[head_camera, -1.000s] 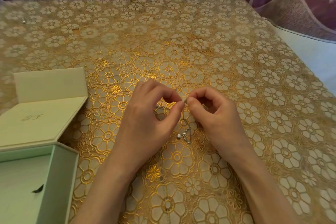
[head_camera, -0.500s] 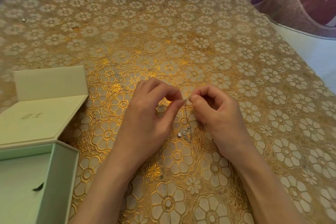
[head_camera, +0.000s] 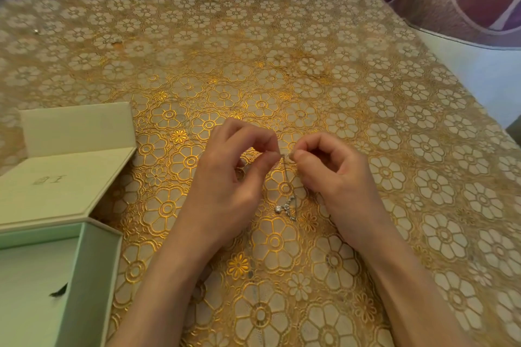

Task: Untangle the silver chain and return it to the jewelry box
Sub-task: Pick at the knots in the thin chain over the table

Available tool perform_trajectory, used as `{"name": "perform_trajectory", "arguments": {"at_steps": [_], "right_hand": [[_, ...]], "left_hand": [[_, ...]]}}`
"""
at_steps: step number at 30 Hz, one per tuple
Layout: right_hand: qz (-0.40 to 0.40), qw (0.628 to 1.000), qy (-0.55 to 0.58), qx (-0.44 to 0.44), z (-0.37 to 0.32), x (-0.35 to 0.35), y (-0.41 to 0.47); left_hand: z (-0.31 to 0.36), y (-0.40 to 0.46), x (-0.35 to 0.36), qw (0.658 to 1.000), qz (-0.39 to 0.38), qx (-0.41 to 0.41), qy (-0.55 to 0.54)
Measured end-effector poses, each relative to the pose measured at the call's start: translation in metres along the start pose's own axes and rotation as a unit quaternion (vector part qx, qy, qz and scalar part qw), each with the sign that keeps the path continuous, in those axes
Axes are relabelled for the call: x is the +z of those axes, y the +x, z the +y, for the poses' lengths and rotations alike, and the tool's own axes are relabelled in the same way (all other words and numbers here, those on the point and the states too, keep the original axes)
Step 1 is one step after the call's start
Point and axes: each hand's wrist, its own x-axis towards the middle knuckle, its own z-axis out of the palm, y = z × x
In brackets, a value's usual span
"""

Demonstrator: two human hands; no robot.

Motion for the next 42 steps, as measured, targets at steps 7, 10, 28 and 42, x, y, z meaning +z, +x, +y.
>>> {"name": "perform_trajectory", "arguments": {"at_steps": [7, 10, 28, 42], "right_hand": [[-0.017, 1.000, -0.012, 0.005, -0.0021, 0.0008, -0.0004], [-0.013, 1.000, -0.007, 0.013, -0.0021, 0.0012, 0.0000], [-0.050, 0.998, 0.024, -0.001, -0.0031, -0.0047, 0.0004], [-0.009, 0.982, 0.167, 0.085, -0.0010, -0.0068, 0.0034]], "left_hand": [[-0.0010, 0.0004, -0.0007, 1.000, 0.005, -0.003, -0.009], [-0.0010, 0.0001, -0.0009, 1.000, 0.004, 0.001, -0.007], [-0.0006, 0.0002, -0.0010, 1.000, 0.015, 0.013, 0.021], [0.0015, -0.0009, 0.0016, 1.000, -0.020, 0.002, 0.002]]}}
